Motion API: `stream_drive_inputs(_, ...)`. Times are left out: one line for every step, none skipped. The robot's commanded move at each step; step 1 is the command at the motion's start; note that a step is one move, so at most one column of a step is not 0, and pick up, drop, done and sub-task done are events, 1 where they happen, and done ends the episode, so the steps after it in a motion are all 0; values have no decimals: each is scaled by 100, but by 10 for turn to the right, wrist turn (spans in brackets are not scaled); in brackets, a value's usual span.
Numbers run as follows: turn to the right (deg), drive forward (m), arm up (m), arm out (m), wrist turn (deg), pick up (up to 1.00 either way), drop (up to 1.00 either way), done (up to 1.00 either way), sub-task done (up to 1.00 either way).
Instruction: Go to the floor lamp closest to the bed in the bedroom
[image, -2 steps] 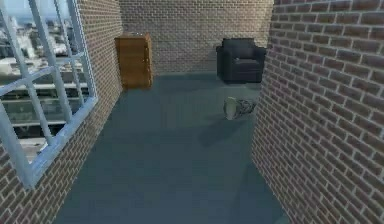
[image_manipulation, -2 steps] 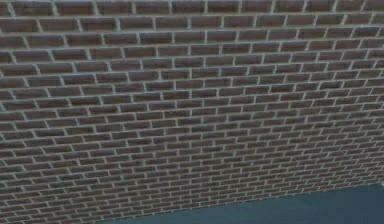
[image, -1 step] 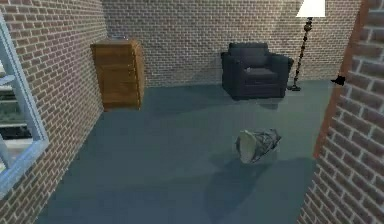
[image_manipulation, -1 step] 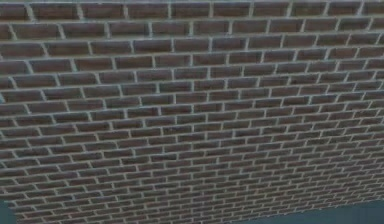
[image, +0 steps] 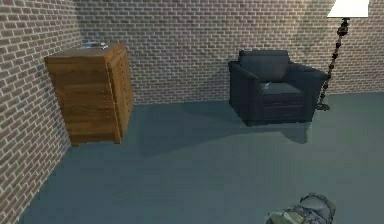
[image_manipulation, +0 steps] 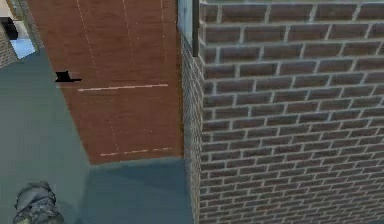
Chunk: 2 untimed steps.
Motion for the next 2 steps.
stream_drive_inputs(0, 10, 0, 0, 0, 0, 0, 0, 0)
stream_drive_inputs(120, 0, 0, 0, 0, 0, 0, 0, 0)
